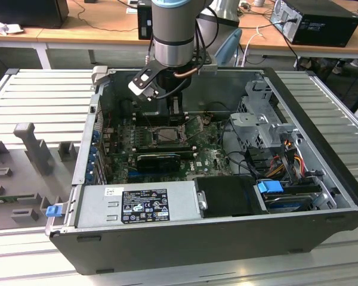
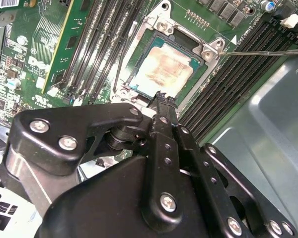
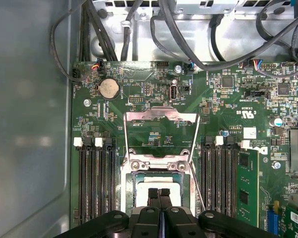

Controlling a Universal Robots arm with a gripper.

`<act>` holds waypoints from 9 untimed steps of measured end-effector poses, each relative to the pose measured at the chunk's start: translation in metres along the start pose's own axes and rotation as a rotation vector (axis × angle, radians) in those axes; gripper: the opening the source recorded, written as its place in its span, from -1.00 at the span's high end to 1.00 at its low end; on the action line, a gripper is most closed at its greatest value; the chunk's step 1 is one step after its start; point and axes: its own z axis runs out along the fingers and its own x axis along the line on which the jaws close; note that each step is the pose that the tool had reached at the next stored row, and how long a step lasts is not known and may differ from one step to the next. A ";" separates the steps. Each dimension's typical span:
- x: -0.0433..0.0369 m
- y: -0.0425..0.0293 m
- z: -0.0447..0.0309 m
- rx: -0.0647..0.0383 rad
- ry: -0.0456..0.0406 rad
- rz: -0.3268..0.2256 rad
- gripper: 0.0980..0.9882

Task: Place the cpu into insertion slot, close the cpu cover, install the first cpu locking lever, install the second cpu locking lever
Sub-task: 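Close the cpu cover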

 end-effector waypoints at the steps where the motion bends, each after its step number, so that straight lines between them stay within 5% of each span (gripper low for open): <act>1: 0.0000 0.0000 -0.0002 0.000 0.0000 0.000 0.98; 9: 0.0000 0.0001 -0.0009 0.000 0.0000 0.000 0.98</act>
